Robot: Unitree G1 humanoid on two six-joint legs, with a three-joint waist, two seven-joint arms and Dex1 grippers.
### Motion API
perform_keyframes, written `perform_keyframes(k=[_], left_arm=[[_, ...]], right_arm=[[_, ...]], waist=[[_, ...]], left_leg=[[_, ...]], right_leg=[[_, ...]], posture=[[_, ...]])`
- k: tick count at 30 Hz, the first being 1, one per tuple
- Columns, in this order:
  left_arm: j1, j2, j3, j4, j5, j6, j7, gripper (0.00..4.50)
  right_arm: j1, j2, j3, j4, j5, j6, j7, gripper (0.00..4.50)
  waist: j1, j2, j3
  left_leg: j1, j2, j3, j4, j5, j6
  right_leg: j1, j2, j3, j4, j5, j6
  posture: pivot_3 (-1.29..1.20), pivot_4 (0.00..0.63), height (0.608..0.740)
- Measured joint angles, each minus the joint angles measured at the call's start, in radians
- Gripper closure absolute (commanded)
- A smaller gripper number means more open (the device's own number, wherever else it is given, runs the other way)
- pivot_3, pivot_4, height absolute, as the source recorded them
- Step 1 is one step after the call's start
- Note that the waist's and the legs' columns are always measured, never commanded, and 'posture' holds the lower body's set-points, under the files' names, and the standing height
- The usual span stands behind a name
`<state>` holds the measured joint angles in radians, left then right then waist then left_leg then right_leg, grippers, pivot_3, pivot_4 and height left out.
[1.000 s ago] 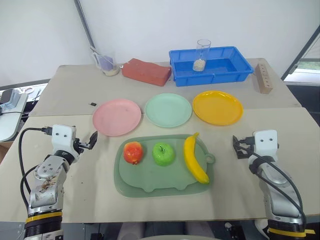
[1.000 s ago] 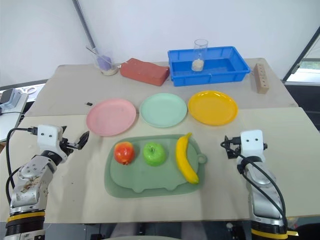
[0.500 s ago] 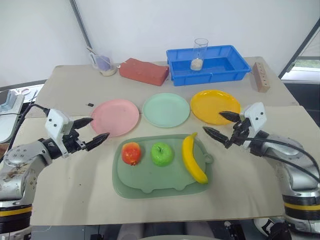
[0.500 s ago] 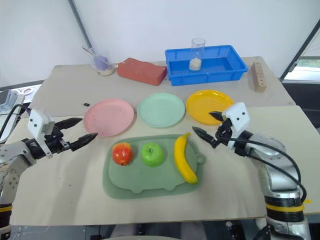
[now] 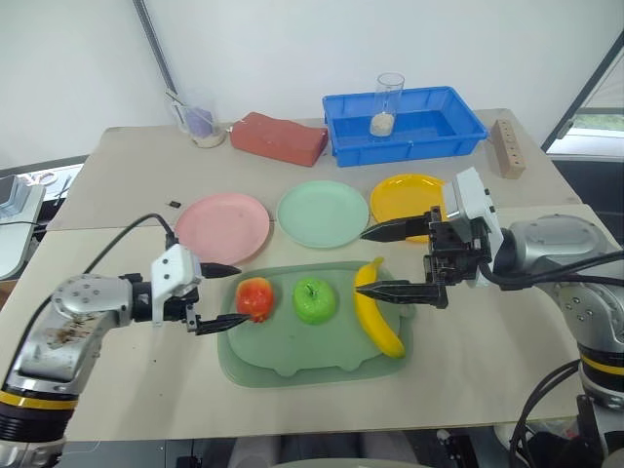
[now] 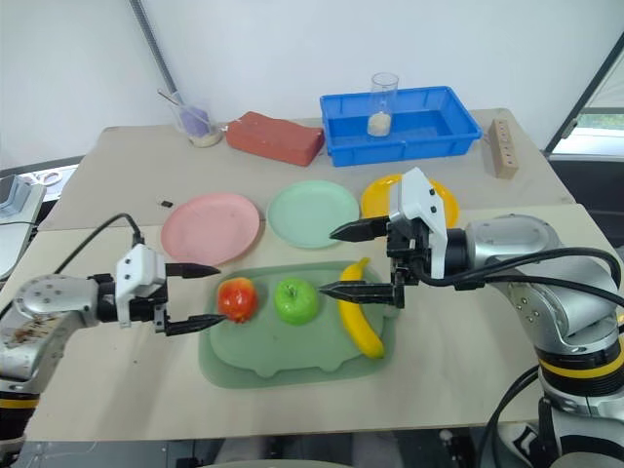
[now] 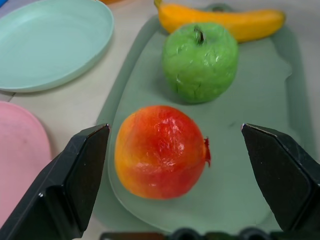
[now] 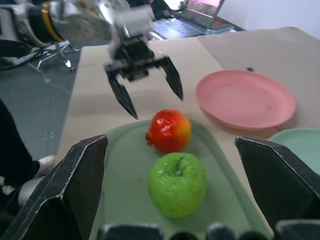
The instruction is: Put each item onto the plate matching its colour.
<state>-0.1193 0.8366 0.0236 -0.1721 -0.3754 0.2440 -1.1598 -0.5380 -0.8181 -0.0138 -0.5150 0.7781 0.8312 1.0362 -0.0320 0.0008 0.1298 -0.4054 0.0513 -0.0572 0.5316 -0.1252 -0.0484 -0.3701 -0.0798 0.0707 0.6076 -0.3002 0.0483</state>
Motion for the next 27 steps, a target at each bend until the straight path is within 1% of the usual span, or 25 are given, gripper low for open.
perform_keyframes(k=[2,8,15,17,18,19,20,21,25,27], left_arm=[[-0.009,-0.026,-0.026,0.033,0.029,-0.039,0.004,0.0],[-0.072,-0.059,-0.06,0.139,0.092,-0.117,0.009,0.0],[-0.104,-0.104,-0.085,0.211,0.126,-0.186,0.012,0.0],[-0.104,-0.107,-0.086,0.214,0.131,-0.196,0.012,0.53],[-0.104,-0.11,-0.086,0.214,0.13,-0.198,0.011,0.66],[-0.106,-0.115,-0.086,0.215,0.13,-0.199,0.011,1.12],[-0.107,-0.118,-0.086,0.215,0.129,-0.201,0.011,1.26],[-0.108,-0.119,-0.086,0.216,0.129,-0.201,0.011,1.31],[-0.108,-0.123,-0.084,0.216,0.126,-0.2,0.01,1.82],[-0.108,-0.127,-0.082,0.216,0.121,-0.198,0.01,1.96]], right_arm=[[-0.003,0.0,0.0,-0.014,0.03,0.028,-0.017,0.02],[-0.012,-0.008,-0.003,-0.04,0.07,0.058,-0.058,0.02],[-0.012,-0.021,-0.012,-0.046,0.101,0.071,-0.088,0.02],[-0.012,-0.021,-0.012,-0.047,0.108,0.073,-0.095,0.0],[-0.012,-0.021,-0.012,-0.047,0.109,0.074,-0.098,0.0],[-0.012,-0.022,-0.012,-0.047,0.11,0.074,-0.101,0.0],[-0.012,-0.024,-0.012,-0.047,0.11,0.074,-0.103,0.0],[-0.012,-0.029,-0.012,-0.047,0.11,0.075,-0.106,0.0],[-0.014,-0.029,-0.012,-0.047,0.11,0.075,-0.117,0.0],[-0.015,-0.029,-0.012,-0.047,0.11,0.075,-0.12,0.0]], waist=[[0.003,0.0,0.0],[0.013,0.0,0.0],[0.018,0.001,-0.001],[0.019,0.001,-0.001],[0.02,0.001,-0.001],[0.021,0.001,-0.001],[0.021,0.001,-0.001],[0.021,0.001,-0.001],[0.021,0.001,-0.001],[0.021,0.001,-0.001]], left_leg=[[0.0,0.0,0.0,0.0,0.0,0.0],[0.0,0.0,0.0,0.0,0.0,0.0],[0.0,0.0,0.001,0.001,0.0,0.0],[0.0,0.0,0.001,0.002,0.0,0.0],[0.0,0.0,0.001,0.002,0.0,0.0],[0.0,0.0,0.001,0.003,0.0,0.0],[0.0,0.0,0.001,0.003,0.0,0.0],[0.0,0.0,0.001,0.004,0.0,0.0],[0.0,0.0,0.001,0.004,0.0,0.0],[0.0,0.0,0.001,0.004,0.0,0.0]], right_leg=[[0.0,0.0,0.0,0.0,0.0,0.0],[0.0,0.0,0.0,0.001,0.0,0.0],[0.0,0.001,0.0,0.002,0.0,0.0],[0.001,0.001,0.0,0.002,0.0,0.0],[0.001,0.001,0.0,0.002,0.0,0.0],[0.001,0.001,0.0,0.002,0.0,0.0],[0.001,0.0,0.0,0.002,0.0,0.0],[0.002,0.0,0.0,0.002,0.0,0.0],[0.002,0.0,0.0,0.002,0.0,0.0],[0.002,0.0,0.0,0.002,0.0,0.0]], posture=[[0.0,0.15,0.74],[0.0,0.15,0.74],[0.0,0.15,0.74],[0.0,0.15,0.74],[0.0,0.15,0.74],[0.0,0.15,0.74],[0.0,0.15,0.74],[0.0,0.15,0.74],[0.0,0.15,0.74],[0.0,0.15,0.74]])
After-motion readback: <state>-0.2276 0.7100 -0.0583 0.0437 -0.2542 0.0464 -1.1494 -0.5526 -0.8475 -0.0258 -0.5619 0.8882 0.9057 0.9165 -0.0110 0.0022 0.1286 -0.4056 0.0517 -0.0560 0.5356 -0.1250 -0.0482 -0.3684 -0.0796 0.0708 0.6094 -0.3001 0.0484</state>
